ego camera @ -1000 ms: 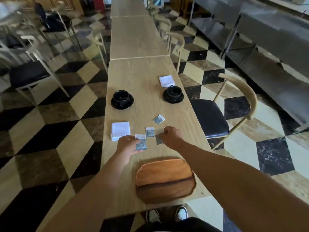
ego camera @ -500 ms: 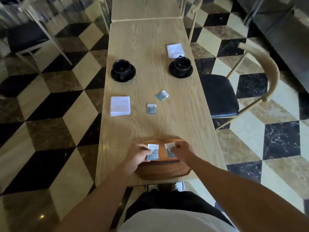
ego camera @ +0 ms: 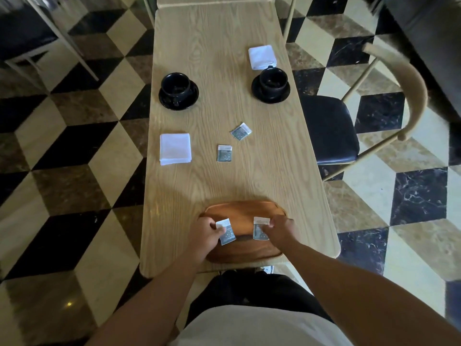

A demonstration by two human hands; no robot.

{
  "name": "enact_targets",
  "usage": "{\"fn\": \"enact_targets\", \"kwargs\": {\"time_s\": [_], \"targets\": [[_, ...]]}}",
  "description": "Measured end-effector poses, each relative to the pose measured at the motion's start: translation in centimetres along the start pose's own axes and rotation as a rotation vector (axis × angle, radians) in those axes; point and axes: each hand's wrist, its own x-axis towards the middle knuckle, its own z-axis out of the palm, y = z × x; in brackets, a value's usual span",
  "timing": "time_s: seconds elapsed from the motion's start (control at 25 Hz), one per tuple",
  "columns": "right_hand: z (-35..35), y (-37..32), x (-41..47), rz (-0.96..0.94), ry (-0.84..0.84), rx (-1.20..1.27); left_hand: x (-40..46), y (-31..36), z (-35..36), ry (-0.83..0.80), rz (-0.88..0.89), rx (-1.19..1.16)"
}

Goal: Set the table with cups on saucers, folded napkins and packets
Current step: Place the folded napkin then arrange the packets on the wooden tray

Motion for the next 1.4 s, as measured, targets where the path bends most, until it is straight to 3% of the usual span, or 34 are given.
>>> {"fn": "enact_targets", "kwargs": {"time_s": [0.36, 0.64, 0.76, 1.04, 1.2, 1.4], "targets": [[0.3, -0.1, -0.2, 0.040, 0.047, -0.038, -0.3, -0.7, 0.8, 0.050, 0.161, 0.079], [0.2, -0.7, -0.1, 0.005, 0.097, 0.084, 0.4, -0.3, -0.4, 0.067, 0.112, -0.064], [-1.1, -2.7, 1.0, -0.011, 0.110, 0.143, 2.5, 1.1, -2.2, 0.118, 0.127, -0.006], [-6.6, -10.9, 10.0, -0.095, 0.137, 0.230, 11.0, 7.8, -5.6, 0.138, 0.117, 0.009], [-9.0, -15.4, 16.7, -0.180, 0.183, 0.148, 16.9, 11.9, -6.3, 0.173, 0.129, 0.098], [-8.4, -18.5, 22.0, -0.212, 0.176, 0.060, 20.8, 13.6, -3.8, 0.223, 0.000, 0.097]]}}
